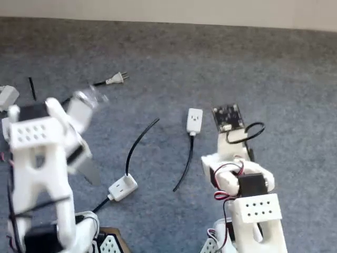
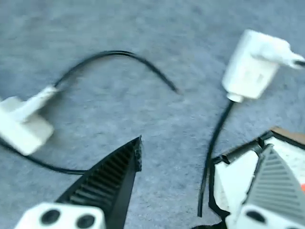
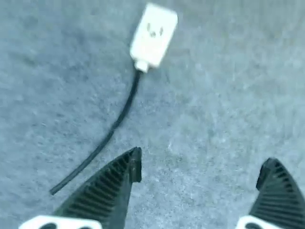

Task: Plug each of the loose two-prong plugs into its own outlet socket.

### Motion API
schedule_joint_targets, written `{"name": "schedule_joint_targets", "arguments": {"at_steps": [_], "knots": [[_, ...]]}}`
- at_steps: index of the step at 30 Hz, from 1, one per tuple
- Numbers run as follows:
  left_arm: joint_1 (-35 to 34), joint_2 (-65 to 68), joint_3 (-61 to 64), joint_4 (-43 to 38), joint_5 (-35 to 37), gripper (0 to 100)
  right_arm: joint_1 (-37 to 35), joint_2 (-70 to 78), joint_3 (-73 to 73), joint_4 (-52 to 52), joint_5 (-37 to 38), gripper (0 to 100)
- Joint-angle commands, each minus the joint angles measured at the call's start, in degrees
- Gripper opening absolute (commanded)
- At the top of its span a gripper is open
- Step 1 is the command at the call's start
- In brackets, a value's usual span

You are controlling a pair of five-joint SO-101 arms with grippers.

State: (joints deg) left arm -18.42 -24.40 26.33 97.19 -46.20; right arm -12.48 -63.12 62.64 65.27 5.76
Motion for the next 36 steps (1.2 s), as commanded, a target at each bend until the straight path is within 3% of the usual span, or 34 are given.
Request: {"name": "schedule_joint_targets", "arguments": {"at_steps": [1,6,13,19,23,27,32,36], "knots": [[6.73,-11.91,16.13,-2.46,-2.73,37,1.01,-1.1,7.6,-7.78,0.35,36.5],[14.99,-21.14,25.98,-5.54,-2.55,37,1.1,-1.19,10.86,-9.54,0.35,36.5],[23.25,-24.84,35.3,-24.09,6.15,37,1.1,-1.19,12.53,-9.54,0.35,36.5],[24.4,-24.84,40.57,-36.22,9.05,36,1.1,-1.19,12.97,-9.63,0.35,36.5],[24.4,-24.84,42.77,-37.1,7.82,26,1.1,-1.19,12.97,-9.63,0.35,36.5],[24.4,-24.84,45.49,-37.01,0.7,16,1.1,-1.19,12.97,-9.63,0.35,36.5],[24.04,-25.19,46.81,-37.19,0.44,12,1.1,-1.19,12.97,-9.63,0.35,36.5],[22.55,-25.01,43.56,-36.57,0.44,2,1.1,-1.19,12.97,-9.63,0.26,36.5]]}}
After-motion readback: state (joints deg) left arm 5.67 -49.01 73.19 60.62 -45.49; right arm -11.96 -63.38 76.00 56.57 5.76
